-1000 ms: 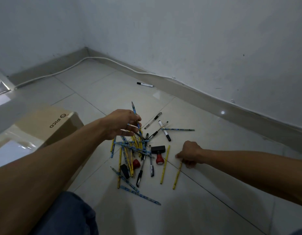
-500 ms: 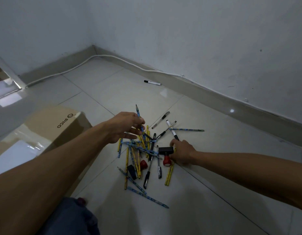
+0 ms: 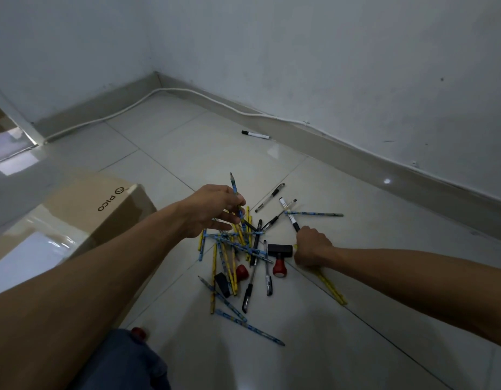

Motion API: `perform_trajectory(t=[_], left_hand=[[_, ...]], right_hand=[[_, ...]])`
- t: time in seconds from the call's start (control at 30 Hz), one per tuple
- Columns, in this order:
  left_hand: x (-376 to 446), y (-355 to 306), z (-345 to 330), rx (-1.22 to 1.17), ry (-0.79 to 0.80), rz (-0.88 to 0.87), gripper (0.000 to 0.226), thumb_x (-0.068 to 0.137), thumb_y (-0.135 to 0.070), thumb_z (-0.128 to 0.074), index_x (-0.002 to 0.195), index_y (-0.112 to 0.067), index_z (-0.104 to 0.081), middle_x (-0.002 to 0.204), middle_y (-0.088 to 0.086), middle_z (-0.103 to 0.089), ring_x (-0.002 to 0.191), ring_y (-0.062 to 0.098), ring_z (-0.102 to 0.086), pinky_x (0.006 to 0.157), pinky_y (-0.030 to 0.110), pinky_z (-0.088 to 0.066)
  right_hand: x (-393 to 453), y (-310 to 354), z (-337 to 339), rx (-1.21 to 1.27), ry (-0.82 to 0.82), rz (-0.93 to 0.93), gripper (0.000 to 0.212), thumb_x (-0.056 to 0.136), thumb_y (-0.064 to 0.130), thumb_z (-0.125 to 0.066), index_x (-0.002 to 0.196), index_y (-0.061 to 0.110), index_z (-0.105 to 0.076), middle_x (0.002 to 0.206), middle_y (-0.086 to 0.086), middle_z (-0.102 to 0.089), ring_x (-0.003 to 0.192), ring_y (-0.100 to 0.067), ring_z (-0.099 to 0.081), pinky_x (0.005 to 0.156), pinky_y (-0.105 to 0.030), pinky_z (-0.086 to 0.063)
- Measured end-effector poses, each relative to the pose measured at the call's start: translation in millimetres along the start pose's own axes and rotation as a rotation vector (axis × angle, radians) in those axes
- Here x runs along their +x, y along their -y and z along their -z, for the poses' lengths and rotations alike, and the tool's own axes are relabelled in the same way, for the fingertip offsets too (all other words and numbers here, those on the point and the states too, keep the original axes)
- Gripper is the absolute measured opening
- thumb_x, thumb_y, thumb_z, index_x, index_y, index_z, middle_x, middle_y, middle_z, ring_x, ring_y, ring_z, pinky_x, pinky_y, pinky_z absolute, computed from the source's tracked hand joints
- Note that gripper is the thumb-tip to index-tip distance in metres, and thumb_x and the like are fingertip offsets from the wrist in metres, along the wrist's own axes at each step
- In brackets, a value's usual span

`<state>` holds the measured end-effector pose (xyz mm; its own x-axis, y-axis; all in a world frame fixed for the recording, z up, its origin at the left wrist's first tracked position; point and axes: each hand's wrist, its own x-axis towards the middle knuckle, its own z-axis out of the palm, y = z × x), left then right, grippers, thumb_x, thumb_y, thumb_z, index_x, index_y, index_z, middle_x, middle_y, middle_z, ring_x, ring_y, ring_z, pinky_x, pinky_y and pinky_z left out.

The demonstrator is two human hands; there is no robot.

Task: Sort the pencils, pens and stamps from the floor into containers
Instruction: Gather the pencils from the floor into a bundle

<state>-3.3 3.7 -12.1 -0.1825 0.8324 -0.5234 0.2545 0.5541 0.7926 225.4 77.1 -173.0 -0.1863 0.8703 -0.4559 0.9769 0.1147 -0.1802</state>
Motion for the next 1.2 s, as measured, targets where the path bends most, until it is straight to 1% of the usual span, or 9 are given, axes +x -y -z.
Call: perform_trajectory(t=[0.2,0.47,0.6,0.67,0.7,0.8,1.0,1.1,1.2], left_hand=[[-1.9,-0.1,1.6,0.004,-0.003,-0.008,0.019,0.103,-0.023,-0.061,0.109,-0.008,-0.073,0.114,0.018,-0.076,0.086,0.023,-0.072,0.09,0.044,-0.061],[-6.1,-4.8,-3.2,0.023,0.007,-0.015,0.019,0.104,-0.023,-0.061,0.109,-0.009,-0.072,0.117,0.016,-0.074,0.09,0.022,-0.072,0.09,0.043,-0.06],[-6.5,-6.2,-5.4,0.027,0.007,-0.016,0.02,0.105,-0.022,-0.059,0.11,-0.008,-0.072,0.118,0.017,-0.074,0.091,0.023,-0.072,0.09,0.042,-0.06],[-5.9,-6.1,-5.8,0.024,0.0,-0.014,0.02,0.105,-0.022,-0.059,0.11,-0.008,-0.072,0.116,0.016,-0.075,0.09,0.023,-0.072,0.091,0.043,-0.06],[-5.4,-6.1,-6.1,0.023,-0.003,-0.014,0.021,0.104,-0.023,-0.059,0.109,-0.008,-0.073,0.116,0.016,-0.075,0.09,0.023,-0.072,0.092,0.044,-0.06],[-3.2,-5.7,-8.0,0.02,-0.003,-0.018,0.024,0.105,-0.025,-0.059,0.108,-0.006,-0.073,0.114,0.017,-0.076,0.086,0.022,-0.073,0.093,0.046,-0.059],[2.1,-7.3,-17.1,-0.029,-0.002,0.009,0.029,0.108,-0.023,-0.051,0.106,-0.002,-0.07,0.11,0.017,-0.078,0.094,0.028,-0.077,0.093,0.043,-0.059],[1.0,-9.9,-22.8,-0.074,0.002,0.03,0.026,0.109,-0.018,-0.046,0.105,-0.002,-0.066,0.107,0.019,-0.078,0.1,0.033,-0.077,0.093,0.044,-0.06],[-0.8,-12.0,-25.0,-0.079,0.013,0.044,0.023,0.108,-0.014,-0.045,0.11,-0.001,-0.064,0.103,0.019,-0.079,0.095,0.034,-0.078,0.089,0.045,-0.063]], right_hand=[[3.5,-3.4,5.1,-0.014,0.062,0.005,0.055,0.083,0.014,-0.077,0.13,0.004,-0.049,0.125,-0.014,-0.057,0.106,-0.025,-0.062,0.071,-0.027,-0.048],[4.1,-7.3,21.2,-0.15,0.119,0.081,0.053,0.084,0.021,-0.079,0.128,0.009,-0.051,0.118,-0.011,-0.054,0.09,-0.021,-0.055,0.065,-0.027,-0.045],[4.9,-10.1,27.4,-0.099,0.165,0.076,0.038,0.08,0.022,-0.082,0.104,0.012,-0.055,0.103,-0.007,-0.057,0.083,-0.02,-0.061,0.059,-0.027,-0.049],[8.5,-10.4,33.2,0.022,0.205,0.037,0.027,0.078,0.017,-0.083,0.095,0.01,-0.063,0.097,-0.01,-0.068,0.072,-0.021,-0.068,0.053,-0.027,-0.054],[10.6,-9.7,37.2,0.118,0.225,0.022,0.022,0.078,0.011,-0.082,0.092,0.007,-0.066,0.092,-0.014,-0.072,0.068,-0.023,-0.069,0.056,-0.029,-0.058],[13.5,-3.5,55.2,0.438,0.26,0.047,0.015,0.079,-0.007,-0.075,0.086,0.003,-0.066,0.076,-0.018,-0.068,0.063,-0.028,-0.066,0.064,-0.035,-0.06],[5.7,27.3,92.9,1.005,0.356,0.208,0.021,0.092,-0.01,-0.064,0.086,0.009,-0.059,0.074,-0.011,-0.07,0.076,-0.025,-0.07,0.069,-0.036,-0.062],[0.6,40.9,99.1,1.175,0.409,0.264,0.026,0.091,-0.014,-0.062,0.084,0.01,-0.055,0.075,-0.011,-0.068,0.073,-0.023,-0.07,0.064,-0.033,-0.063],[-0.5,47.3,98.5,1.249,0.451,0.299,0.031,0.087,-0.016,-0.064,0.081,0.012,-0.053,0.076,-0.011,-0.064,0.071,-0.023,-0.07,0.068,-0.035,-0.063]])
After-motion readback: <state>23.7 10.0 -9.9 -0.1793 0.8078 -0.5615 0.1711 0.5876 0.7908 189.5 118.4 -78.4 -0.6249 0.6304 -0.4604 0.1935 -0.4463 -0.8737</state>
